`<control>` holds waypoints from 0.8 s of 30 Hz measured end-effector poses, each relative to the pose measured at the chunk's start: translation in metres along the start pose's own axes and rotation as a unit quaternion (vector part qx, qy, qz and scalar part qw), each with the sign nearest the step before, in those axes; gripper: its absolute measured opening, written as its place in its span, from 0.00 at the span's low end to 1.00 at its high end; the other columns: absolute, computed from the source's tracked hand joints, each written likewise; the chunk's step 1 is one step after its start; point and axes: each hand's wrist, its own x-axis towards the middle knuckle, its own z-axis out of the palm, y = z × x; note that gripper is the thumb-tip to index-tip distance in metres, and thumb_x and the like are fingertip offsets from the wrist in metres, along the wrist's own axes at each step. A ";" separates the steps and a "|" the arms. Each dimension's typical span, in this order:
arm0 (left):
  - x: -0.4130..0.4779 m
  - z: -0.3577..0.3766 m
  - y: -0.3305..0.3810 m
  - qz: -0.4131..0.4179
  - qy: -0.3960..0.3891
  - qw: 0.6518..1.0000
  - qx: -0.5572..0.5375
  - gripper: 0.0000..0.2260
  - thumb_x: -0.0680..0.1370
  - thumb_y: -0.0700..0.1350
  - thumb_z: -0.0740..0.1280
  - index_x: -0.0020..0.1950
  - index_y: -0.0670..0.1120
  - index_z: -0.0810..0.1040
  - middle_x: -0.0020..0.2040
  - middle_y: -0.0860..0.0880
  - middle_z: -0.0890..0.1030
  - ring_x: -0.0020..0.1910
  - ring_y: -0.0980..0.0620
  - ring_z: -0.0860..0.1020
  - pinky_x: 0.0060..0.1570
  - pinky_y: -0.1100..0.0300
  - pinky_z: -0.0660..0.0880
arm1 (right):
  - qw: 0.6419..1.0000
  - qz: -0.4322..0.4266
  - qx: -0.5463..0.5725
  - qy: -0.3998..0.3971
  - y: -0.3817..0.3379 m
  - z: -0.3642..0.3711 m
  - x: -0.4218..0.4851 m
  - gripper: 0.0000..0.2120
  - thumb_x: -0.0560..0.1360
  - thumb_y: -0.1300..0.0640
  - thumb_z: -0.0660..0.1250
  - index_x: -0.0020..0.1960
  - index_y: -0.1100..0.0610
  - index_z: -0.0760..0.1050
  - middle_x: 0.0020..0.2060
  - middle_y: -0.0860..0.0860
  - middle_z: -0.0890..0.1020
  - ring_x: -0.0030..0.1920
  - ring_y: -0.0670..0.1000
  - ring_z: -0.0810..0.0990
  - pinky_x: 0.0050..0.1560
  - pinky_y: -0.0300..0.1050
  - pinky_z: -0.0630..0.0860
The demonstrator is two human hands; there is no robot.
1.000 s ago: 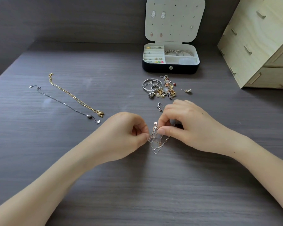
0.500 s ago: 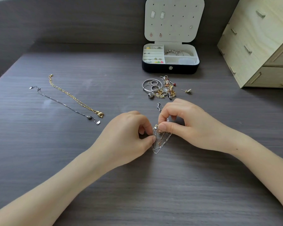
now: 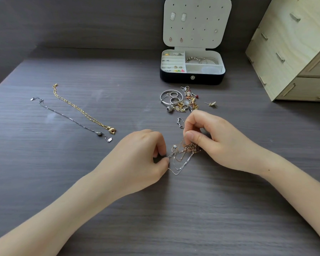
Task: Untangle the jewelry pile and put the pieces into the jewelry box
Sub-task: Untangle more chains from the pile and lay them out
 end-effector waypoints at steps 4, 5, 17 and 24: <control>0.001 -0.001 0.001 -0.004 -0.010 1.000 0.005 0.01 0.72 0.45 0.67 0.41 0.50 0.76 0.37 0.56 0.73 0.37 0.60 0.70 0.40 0.70 0.66 | 0.997 0.012 0.066 0.029 -0.006 -0.002 0.001 0.08 0.77 0.68 0.62 0.46 0.56 0.71 0.34 0.47 0.77 0.34 0.39 0.74 0.38 0.28 0.67; 0.001 -0.001 0.001 -0.002 -0.010 1.000 0.005 0.01 0.72 0.45 0.67 0.41 0.50 0.76 0.37 0.56 0.73 0.37 0.59 0.71 0.40 0.70 0.65 | 0.996 0.015 0.078 0.040 -0.007 -0.002 0.001 0.08 0.77 0.68 0.62 0.46 0.56 0.71 0.34 0.47 0.77 0.34 0.39 0.75 0.38 0.28 0.68; 0.006 -0.014 -0.002 -0.108 -0.036 0.977 -0.181 0.08 0.61 0.52 0.63 0.33 0.48 0.71 0.37 0.50 0.82 0.42 0.51 0.80 0.48 0.49 0.76 | 0.985 0.076 0.109 0.109 -0.006 -0.004 0.003 0.10 0.76 0.69 0.61 0.44 0.55 0.75 0.35 0.50 0.79 0.36 0.42 0.77 0.43 0.44 0.74; 0.007 -0.017 -0.001 -0.115 -0.030 0.972 -0.201 0.15 0.55 0.56 0.62 0.35 0.48 0.72 0.34 0.46 0.82 0.41 0.42 0.79 0.48 0.40 0.75 | 0.978 0.091 0.128 0.138 -0.004 -0.003 0.007 0.10 0.76 0.69 0.61 0.45 0.56 0.75 0.35 0.48 0.78 0.35 0.38 0.77 0.41 0.39 0.72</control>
